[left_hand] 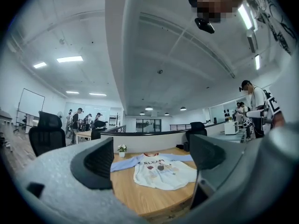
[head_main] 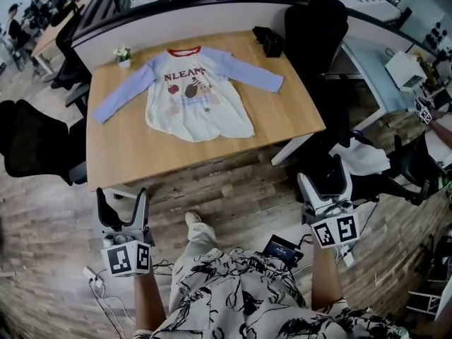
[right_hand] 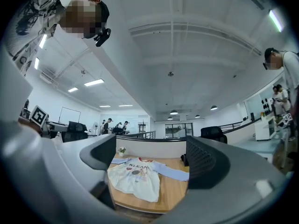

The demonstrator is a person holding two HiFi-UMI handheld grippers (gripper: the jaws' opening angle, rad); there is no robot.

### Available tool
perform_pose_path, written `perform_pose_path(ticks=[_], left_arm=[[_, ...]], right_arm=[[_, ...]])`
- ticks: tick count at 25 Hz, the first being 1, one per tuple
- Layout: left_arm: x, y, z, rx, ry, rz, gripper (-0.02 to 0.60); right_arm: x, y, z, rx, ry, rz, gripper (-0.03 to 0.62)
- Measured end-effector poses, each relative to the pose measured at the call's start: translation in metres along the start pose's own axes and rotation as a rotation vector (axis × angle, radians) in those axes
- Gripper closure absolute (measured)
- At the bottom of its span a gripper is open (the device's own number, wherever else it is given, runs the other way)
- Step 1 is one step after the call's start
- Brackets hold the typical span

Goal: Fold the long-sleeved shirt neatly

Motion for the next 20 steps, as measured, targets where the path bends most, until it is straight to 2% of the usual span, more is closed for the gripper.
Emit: perform_pose_path(ticks=[3,6,14,17,20], left_arm=[[0.005,0.024,0.044,0.041,-0.016,0.024,0.086],[0.017,0.048,0.081,0.101,0.005,0.014,0.086],[0.058,0.098,0.152,0.255,0.116,-0.018,0.089],[0.078,0.104,0.173,0.293,0.173,-0.043,0.089],[0.099,0.102,0.193,0.314,0.208,-0.083,0.125]], right_arm=[[0.007,0.006,0.045,-0.005,-0.001,-0.027,0.132],[0.018,0.014,0.079,0.011,0.009,-0.046,0.132],[0.049,0.007,0.133,0.060,0.110,-0.131,0.132],[0.060,0.001,0.141,0.076,0.154,-0.122,0.132],[0.077,-0.006,0.147,0.080,0.200,-0.103,0.132]])
Point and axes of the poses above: the fingertips, and each gripper's own axes: z forward along the fingers, y to its left, x out of its underside, the point moved 8 cm from there along -z, backward along the fingers, and after that the axes turned 14 degrees about -y, right-handed, at the moved point
